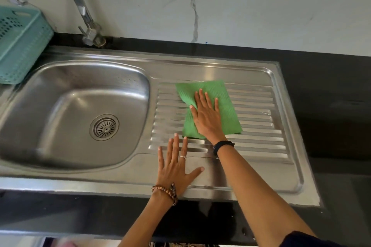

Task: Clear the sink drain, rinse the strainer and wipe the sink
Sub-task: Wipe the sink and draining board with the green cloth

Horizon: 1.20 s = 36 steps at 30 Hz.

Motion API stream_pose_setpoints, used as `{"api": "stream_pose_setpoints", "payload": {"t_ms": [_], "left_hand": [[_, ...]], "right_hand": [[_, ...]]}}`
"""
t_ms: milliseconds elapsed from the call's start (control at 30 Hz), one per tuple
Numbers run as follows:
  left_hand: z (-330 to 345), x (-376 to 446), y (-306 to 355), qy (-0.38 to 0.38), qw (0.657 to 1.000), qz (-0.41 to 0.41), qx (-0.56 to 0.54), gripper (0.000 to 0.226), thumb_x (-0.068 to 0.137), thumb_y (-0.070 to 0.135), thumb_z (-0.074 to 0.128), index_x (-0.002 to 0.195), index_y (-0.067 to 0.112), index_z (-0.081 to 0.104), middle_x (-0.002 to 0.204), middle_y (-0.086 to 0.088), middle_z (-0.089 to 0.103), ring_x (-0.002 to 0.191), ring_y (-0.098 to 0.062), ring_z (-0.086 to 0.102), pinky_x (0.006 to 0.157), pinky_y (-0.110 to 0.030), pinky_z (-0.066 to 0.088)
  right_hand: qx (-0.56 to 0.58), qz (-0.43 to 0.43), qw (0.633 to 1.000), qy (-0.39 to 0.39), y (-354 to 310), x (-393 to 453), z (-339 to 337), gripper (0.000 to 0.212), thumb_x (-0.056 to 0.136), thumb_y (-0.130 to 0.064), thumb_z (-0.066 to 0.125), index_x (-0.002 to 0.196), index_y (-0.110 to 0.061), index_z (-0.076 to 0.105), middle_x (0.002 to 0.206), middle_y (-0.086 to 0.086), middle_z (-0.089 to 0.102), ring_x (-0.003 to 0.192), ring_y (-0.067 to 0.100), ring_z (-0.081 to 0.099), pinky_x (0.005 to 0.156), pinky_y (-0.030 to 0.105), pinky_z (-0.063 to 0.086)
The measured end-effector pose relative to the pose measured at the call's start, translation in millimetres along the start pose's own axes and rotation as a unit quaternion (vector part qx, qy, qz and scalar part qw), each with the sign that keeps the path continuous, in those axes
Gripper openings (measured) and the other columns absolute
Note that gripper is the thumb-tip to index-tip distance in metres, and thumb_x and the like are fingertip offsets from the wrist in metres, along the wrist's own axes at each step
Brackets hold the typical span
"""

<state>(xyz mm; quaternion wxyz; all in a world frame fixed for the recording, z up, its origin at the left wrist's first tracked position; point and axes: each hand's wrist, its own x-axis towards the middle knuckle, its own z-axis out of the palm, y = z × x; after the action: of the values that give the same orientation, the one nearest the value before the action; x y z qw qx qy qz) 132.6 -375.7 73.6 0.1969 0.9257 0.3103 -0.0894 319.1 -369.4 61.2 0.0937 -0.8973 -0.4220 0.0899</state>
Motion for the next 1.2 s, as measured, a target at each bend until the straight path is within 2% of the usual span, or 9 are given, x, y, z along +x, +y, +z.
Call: {"api": "stream_pose_setpoints", "payload": {"t_ms": [100,200,267,433,733,967,1067,1200], "left_hand": [[4,1,7,-0.006,0.999,-0.023,0.032,0.088,0.076,0.077,0.015,0.132,0.027,-0.030,0.142,-0.003,-0.036,0.132,-0.024,-0.032,0.112,-0.052,-0.016],[4,0,13,-0.022,0.999,-0.030,0.039,0.099,0.053,0.085,-0.018,0.132,0.026,-0.031,0.142,-0.004,-0.035,0.133,-0.024,-0.030,0.112,-0.054,-0.014],[4,1,17,-0.031,0.998,-0.038,0.042,0.107,0.044,0.085,-0.027,0.132,0.025,-0.031,0.143,-0.005,-0.035,0.132,-0.025,-0.030,0.111,-0.054,-0.013],[7,4,18,-0.037,0.997,-0.048,0.038,0.107,0.046,0.089,-0.021,0.131,0.026,-0.032,0.142,-0.003,-0.036,0.131,-0.021,-0.032,0.111,-0.054,-0.013],[7,6,18,-0.051,0.998,-0.044,0.020,0.110,0.041,0.093,-0.016,0.130,0.029,-0.032,0.139,0.003,-0.038,0.131,-0.016,-0.032,0.110,-0.052,-0.015],[3,4,19,-0.060,0.997,-0.034,0.019,0.114,0.038,0.093,-0.017,0.130,0.027,-0.031,0.138,0.000,-0.039,0.131,-0.017,-0.030,0.110,-0.053,-0.014],[1,4,14,-0.057,0.998,-0.022,-0.001,0.114,0.040,0.094,-0.014,0.130,0.027,-0.031,0.139,0.002,-0.038,0.131,-0.015,-0.031,0.110,-0.049,-0.015],[-3,-3,4,-0.028,0.999,-0.003,-0.039,0.112,0.046,0.093,-0.010,0.134,0.025,-0.023,0.143,0.003,-0.032,0.134,-0.012,-0.027,0.113,-0.039,-0.015]], "right_hand": [[-0.006,0.031,0.999,0.008,47,-10,-11,0.054,0.101,-0.040,0.014,0.150,-0.017,0.005,0.159,0.000,-0.001,0.147,0.016,-0.003,0.117,0.043,-0.009],[0.001,0.079,0.997,0.014,98,-21,-23,0.055,0.101,-0.039,0.014,0.150,-0.017,0.005,0.159,0.000,-0.001,0.147,0.016,-0.002,0.118,0.044,-0.008],[-0.005,0.105,0.994,0.022,133,-31,-32,0.055,0.101,-0.039,0.014,0.150,-0.017,0.005,0.159,0.001,0.000,0.147,0.017,-0.001,0.119,0.045,-0.005],[-0.001,0.107,0.994,0.038,174,-51,-42,0.055,0.101,-0.038,0.017,0.150,-0.014,0.006,0.159,0.005,0.006,0.147,0.019,0.003,0.120,0.039,-0.001],[-0.020,0.110,0.992,0.050,168,-104,-32,0.056,0.102,-0.038,0.018,0.150,-0.013,0.005,0.159,0.005,0.002,0.147,0.018,0.002,0.119,0.034,-0.003],[-0.046,0.159,0.986,0.033,148,-146,-22,0.057,0.101,-0.040,0.014,0.149,-0.015,-0.004,0.159,0.005,-0.006,0.147,0.019,-0.004,0.119,0.038,-0.005],[-0.061,0.172,0.983,0.031,144,-148,-22,0.057,0.101,-0.040,0.013,0.149,-0.015,-0.004,0.159,0.005,-0.005,0.147,0.020,-0.003,0.119,0.039,-0.003],[-0.048,0.181,0.982,0.026,142,-124,-29,0.058,0.101,-0.041,0.014,0.149,-0.012,0.000,0.159,0.008,-0.004,0.147,0.022,-0.001,0.119,0.042,-0.001]]}}
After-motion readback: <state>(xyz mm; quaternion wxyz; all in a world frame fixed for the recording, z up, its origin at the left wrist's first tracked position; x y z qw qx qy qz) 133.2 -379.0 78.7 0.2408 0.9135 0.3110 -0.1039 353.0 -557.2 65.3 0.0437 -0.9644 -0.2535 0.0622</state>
